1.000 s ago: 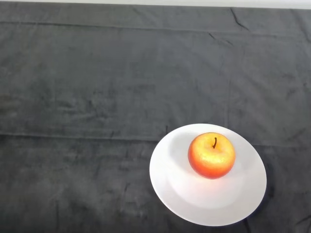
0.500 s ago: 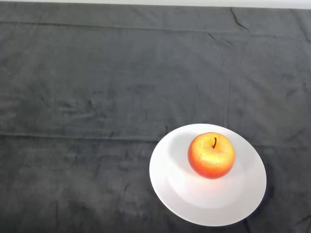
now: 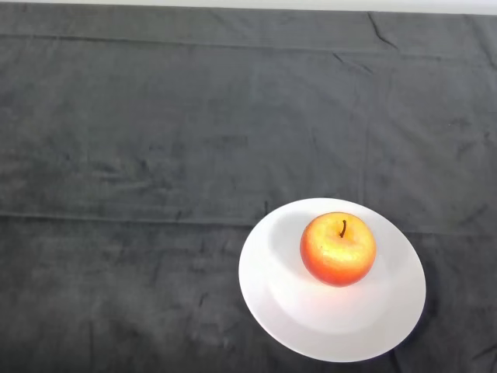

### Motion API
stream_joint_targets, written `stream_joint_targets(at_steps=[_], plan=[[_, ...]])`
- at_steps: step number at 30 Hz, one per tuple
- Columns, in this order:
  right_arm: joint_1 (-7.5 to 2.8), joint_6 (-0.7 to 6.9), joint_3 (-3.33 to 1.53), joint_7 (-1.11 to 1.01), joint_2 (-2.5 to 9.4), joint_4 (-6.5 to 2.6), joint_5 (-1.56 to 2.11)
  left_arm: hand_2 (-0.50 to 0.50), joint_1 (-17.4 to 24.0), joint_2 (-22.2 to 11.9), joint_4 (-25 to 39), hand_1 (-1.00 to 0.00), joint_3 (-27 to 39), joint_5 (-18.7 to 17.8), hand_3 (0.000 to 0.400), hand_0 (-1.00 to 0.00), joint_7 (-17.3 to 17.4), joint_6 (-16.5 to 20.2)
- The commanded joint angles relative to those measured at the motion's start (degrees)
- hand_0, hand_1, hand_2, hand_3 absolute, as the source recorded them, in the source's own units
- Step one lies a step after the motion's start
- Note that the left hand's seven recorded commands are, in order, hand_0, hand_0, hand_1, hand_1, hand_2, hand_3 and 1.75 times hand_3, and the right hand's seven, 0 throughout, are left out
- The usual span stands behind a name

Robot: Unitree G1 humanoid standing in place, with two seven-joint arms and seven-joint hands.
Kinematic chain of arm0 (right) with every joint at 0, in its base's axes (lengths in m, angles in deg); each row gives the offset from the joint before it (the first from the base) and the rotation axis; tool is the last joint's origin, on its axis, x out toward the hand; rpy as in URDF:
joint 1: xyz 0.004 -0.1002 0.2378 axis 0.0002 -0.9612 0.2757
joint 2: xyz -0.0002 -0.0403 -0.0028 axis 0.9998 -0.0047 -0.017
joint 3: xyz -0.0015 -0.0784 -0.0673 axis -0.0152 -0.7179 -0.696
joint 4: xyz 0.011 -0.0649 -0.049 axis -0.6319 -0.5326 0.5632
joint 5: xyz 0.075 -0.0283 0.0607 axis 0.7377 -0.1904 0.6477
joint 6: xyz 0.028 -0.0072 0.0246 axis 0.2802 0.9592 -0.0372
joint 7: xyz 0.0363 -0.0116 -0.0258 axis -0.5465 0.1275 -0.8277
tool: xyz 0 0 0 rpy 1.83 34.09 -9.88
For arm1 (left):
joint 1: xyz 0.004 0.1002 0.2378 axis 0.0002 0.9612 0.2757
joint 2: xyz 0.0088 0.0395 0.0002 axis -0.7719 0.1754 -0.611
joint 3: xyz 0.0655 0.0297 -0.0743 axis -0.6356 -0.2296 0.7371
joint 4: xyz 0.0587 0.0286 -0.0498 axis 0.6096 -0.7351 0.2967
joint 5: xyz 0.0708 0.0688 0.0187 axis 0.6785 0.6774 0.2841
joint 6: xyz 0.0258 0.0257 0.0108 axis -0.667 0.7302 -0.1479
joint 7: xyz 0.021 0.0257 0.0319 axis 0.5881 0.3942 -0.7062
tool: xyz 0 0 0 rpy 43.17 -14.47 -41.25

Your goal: Move the apple to the plate

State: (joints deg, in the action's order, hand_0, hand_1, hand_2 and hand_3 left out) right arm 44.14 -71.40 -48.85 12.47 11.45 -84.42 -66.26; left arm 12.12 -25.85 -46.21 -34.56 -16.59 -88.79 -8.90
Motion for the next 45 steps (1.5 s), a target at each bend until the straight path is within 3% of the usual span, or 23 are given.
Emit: stream_joint_targets(at_steps=[1, 45], plan=[[-1.41, -0.48, 0.50, -0.11, -0.28, -1.47, 0.30, 0.00, 1.49, -2.37, 0.47, 0.00, 1.04, 1.35, 0.000, 0.00, -0.87, 0.12], [-1.40, -0.48, 0.47, -0.10, -0.28, -1.48, 0.33, 0.00, 1.52, -2.45, 0.39, 0.00, 2.68, 2.15, 0.000, 0.00, 0.37, 0.14]])
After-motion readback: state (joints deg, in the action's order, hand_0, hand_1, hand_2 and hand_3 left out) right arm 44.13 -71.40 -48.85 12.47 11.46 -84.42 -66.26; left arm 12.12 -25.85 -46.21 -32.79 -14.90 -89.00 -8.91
